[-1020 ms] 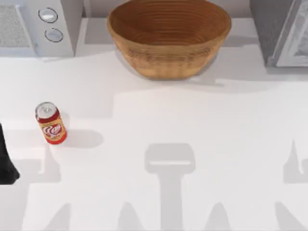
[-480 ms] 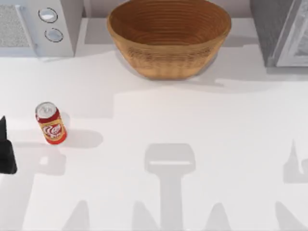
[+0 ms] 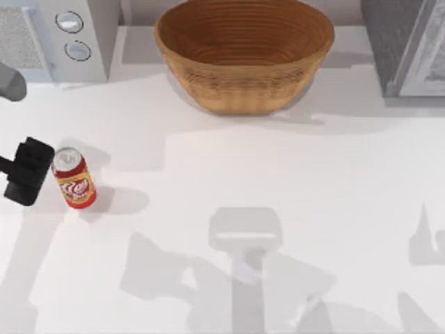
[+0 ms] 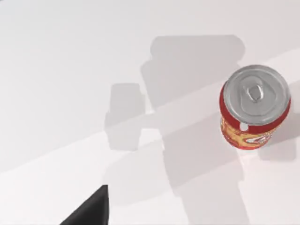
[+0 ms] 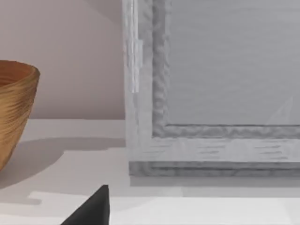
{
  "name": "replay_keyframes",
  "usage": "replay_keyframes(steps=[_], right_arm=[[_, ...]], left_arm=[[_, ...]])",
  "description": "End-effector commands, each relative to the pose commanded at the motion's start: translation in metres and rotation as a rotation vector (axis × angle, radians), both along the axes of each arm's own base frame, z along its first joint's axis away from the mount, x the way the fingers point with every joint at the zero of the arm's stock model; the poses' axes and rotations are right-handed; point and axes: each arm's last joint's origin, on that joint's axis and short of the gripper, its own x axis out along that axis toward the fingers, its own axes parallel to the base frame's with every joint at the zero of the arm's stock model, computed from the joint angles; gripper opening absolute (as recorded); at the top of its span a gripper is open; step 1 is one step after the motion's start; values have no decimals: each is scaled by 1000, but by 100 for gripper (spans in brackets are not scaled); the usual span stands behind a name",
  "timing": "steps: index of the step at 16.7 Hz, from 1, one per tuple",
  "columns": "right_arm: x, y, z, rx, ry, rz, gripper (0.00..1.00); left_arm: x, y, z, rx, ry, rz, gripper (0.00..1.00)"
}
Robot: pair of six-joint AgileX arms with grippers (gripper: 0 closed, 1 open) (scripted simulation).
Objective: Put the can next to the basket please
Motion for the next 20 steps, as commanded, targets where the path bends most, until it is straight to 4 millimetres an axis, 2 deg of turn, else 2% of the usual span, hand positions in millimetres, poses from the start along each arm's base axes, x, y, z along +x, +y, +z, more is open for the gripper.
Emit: replay_keyframes(steps=[5,10,13,20], right_arm=[[0,0,0,0,0,0,100],[0,0,0,0,0,0,100],[0,0,0,0,0,0,100],[0,0,0,0,0,0,100]], left_arm=[[82,-21,-15,118,378,-168,100],[134,-39,-38,179,594,-295,100],[149,-44,-47,193,649,-332,100],[150,-44,-54,194,656,-334,100]])
